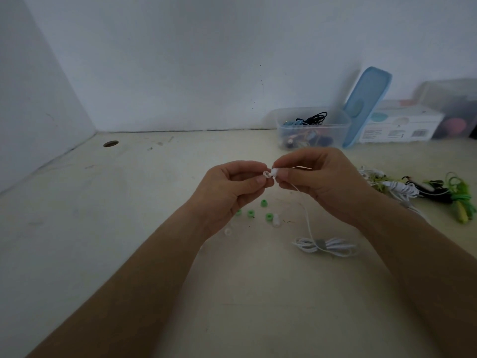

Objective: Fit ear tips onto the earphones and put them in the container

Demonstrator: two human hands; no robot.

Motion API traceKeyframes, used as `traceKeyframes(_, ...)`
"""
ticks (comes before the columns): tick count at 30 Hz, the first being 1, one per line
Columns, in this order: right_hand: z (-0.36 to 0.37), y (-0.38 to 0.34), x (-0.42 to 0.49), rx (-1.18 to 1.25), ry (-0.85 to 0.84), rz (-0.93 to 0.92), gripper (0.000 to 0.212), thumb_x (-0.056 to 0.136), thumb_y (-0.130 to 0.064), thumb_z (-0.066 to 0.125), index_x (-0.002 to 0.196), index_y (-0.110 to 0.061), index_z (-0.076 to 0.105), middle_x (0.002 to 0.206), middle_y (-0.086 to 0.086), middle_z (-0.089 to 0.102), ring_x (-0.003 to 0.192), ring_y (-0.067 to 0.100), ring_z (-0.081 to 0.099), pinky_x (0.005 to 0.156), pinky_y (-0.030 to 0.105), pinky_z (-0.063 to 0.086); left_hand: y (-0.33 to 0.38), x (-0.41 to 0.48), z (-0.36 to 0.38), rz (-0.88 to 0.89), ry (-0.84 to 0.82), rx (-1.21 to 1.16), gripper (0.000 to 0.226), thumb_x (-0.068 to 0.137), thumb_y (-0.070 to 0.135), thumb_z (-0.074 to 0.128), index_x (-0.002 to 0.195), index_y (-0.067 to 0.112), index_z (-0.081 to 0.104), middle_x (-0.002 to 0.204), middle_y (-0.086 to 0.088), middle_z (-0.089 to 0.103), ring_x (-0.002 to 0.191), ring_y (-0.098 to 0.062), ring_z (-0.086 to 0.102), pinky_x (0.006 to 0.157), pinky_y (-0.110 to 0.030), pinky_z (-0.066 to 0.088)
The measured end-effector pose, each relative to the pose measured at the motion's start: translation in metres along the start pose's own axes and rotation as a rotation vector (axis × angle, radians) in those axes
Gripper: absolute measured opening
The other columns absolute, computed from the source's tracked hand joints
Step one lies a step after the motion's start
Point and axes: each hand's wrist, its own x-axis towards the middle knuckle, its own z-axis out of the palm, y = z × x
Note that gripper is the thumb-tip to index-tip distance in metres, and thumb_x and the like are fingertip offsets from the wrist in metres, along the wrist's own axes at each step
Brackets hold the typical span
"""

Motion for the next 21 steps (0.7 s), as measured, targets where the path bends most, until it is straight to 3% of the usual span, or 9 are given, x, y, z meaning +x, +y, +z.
traceKeyframes(5, 0.0006, -0.0013, -0.0014, -0.031, 0.010, -0.007, 0.014, 0.080, -0.002, 0.075, 0.084, -0.015, 0.077, 0.088, 0.014, 0.075, 0.081, 0.029, 0.073, 0.085, 0.040, 0.058, 0.0000, -0.0003, 0.0005, 0.000, -0.016, 0.011, 0.019, 0.076, -0.005, 0.067, 0.092, 0.006, 0.071, 0.090, -0.013, 0.076, 0.083, -0.019, 0.074, 0.074, -0.022, 0.058)
traceKeyframes(8, 0.0006, -0.0018, -0.0014, -0.048, 0.022, -0.004, 0.014, 0.080, -0.002, 0.075, 0.083, -0.016, 0.077, 0.086, 0.012, 0.075, 0.080, 0.029, 0.073, 0.083, 0.039, 0.059, 0.0004, -0.0006, 0.0001, 0.003, -0.025, 0.025, 0.022, 0.072, -0.001, 0.069, 0.092, 0.006, 0.072, 0.092, -0.014, 0.076, 0.085, -0.020, 0.074, 0.075, -0.022, 0.058)
traceKeyframes(12, -0.0004, -0.0023, -0.0019, -0.050, 0.020, 0.001, 0.011, 0.077, -0.006, 0.077, 0.085, -0.013, 0.076, 0.084, 0.013, 0.075, 0.078, 0.028, 0.073, 0.080, 0.034, 0.059, 0.0011, -0.0013, -0.0004, 0.005, -0.016, 0.060, 0.020, 0.084, -0.008, 0.062, 0.092, 0.007, 0.073, 0.091, -0.013, 0.076, 0.084, -0.018, 0.074, 0.075, -0.022, 0.059)
traceKeyframes(16, -0.0006, -0.0026, -0.0023, -0.028, -0.004, 0.009, 0.025, 0.066, -0.018, 0.079, 0.089, -0.009, 0.075, 0.086, 0.015, 0.075, 0.077, 0.027, 0.073, 0.077, 0.031, 0.058, 0.0023, -0.0022, 0.0001, 0.006, -0.002, 0.090, 0.019, 0.084, -0.006, 0.064, 0.091, 0.008, 0.074, 0.090, -0.012, 0.077, 0.083, -0.018, 0.074, 0.072, -0.021, 0.058)
traceKeyframes(21, -0.0026, -0.0010, -0.0024, -0.035, -0.046, 0.007, 0.019, 0.072, -0.011, 0.077, 0.090, -0.007, 0.075, 0.087, 0.017, 0.074, 0.077, 0.026, 0.071, 0.077, 0.030, 0.058, 0.0017, -0.0022, -0.0007, 0.014, -0.007, 0.114, 0.017, 0.082, -0.004, 0.066, 0.090, 0.008, 0.074, 0.088, -0.011, 0.076, 0.082, -0.018, 0.074, 0.071, -0.022, 0.058)
